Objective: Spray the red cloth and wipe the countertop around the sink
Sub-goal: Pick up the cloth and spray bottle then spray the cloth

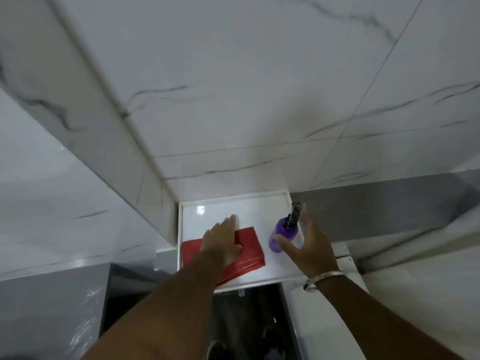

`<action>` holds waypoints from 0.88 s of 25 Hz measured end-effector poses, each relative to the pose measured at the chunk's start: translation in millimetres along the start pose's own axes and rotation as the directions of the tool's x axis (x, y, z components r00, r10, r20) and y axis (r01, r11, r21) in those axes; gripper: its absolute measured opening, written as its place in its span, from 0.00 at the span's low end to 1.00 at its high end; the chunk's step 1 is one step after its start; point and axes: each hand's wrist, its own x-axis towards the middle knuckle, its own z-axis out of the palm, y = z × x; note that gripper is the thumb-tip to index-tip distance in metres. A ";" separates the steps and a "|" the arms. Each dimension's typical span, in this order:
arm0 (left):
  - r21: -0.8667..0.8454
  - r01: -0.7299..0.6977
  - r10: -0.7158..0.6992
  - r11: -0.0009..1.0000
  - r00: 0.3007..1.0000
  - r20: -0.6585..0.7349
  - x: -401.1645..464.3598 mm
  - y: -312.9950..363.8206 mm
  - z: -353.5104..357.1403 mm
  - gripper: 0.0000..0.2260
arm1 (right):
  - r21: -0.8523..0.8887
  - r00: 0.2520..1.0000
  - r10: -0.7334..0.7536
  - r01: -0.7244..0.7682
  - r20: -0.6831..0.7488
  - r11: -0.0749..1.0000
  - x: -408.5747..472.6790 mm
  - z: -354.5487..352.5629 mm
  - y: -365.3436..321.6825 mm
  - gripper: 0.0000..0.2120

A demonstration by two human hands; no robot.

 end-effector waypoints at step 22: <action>-0.930 -0.239 -0.211 -0.278 0.960 -0.184 -37.6 11.6 -159.4 0.16 | 0.502 0.893 -0.431 0.315 0.131 0.806 43.9 -73.7 -148.1 0.27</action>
